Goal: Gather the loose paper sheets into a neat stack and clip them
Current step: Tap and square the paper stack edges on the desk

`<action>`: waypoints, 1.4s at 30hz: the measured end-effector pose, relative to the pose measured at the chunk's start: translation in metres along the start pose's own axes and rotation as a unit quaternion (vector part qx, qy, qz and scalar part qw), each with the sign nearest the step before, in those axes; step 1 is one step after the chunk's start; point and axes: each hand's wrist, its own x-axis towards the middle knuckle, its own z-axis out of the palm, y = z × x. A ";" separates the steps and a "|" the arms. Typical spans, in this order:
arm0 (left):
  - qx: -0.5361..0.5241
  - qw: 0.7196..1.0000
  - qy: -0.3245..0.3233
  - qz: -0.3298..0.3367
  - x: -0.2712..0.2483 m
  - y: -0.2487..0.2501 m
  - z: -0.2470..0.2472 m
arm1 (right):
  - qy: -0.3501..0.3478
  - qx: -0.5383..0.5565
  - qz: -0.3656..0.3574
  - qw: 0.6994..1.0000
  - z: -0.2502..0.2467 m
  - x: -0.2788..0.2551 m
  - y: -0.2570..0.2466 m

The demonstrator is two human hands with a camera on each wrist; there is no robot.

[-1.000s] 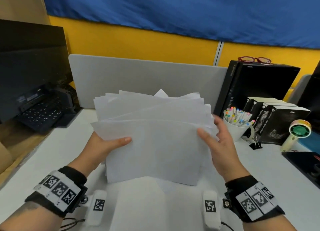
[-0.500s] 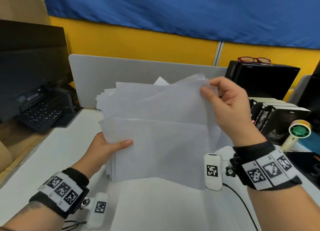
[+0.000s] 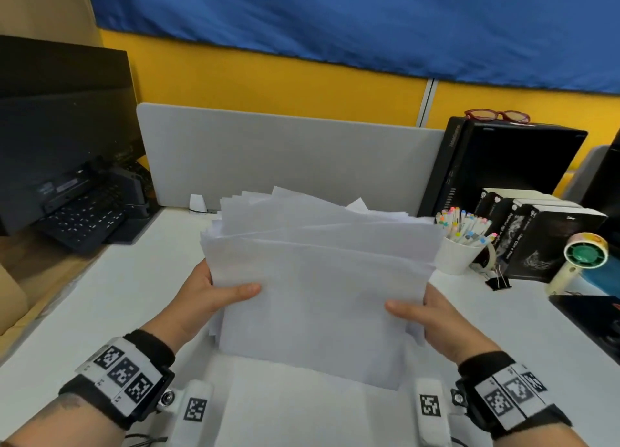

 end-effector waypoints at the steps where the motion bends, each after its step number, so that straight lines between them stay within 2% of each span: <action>1: 0.011 1.000 -0.005 0.002 -0.001 0.000 0.002 | -0.008 -0.025 0.001 1.000 0.005 -0.001 0.003; 3: 0.015 1.000 0.024 0.008 -0.002 0.002 0.012 | 0.049 -0.075 -0.038 0.995 0.012 0.004 0.004; 7: 0.017 0.995 0.084 0.059 -0.006 0.016 0.038 | 0.203 -0.018 -0.112 0.973 0.031 0.011 -0.019; 11: 0.048 0.985 0.102 0.133 -0.006 0.042 0.056 | 0.258 -0.031 -0.197 0.945 0.045 0.001 -0.053; 14: 0.083 0.983 0.079 0.143 -0.005 0.050 0.065 | 0.243 -0.062 -0.236 0.939 0.058 -0.010 -0.061; 19: 0.084 0.993 0.063 0.057 -0.011 0.031 0.045 | 0.176 -0.037 -0.164 0.970 0.061 -0.021 -0.035; 22: 0.058 0.993 0.089 0.043 -0.009 0.026 0.032 | 0.184 -0.010 -0.155 0.971 0.052 -0.016 -0.041; 25: 0.045 0.994 0.094 0.034 -0.003 0.027 0.029 | 0.208 -0.021 -0.205 0.956 0.049 -0.006 -0.065; 27: 0.041 0.994 0.095 0.026 -0.001 0.026 0.030 | 0.218 -0.096 -0.261 0.936 0.045 0.002 -0.085; 29: 0.034 0.994 0.099 0.020 0.000 0.026 0.031 | 0.199 -0.203 -0.287 0.915 0.041 0.010 -0.110; 34: 0.021 0.996 0.083 0.013 -0.002 0.027 0.029 | 0.056 -0.424 -0.189 0.884 0.055 0.035 -0.164; 39: 0.016 0.997 0.076 0.016 -0.004 0.028 0.028 | -0.011 -0.495 -0.191 0.848 0.076 0.052 -0.192; 42: 0.010 0.997 0.073 0.016 -0.003 0.028 0.028 | 0.035 -0.453 -0.254 0.854 0.086 0.060 -0.201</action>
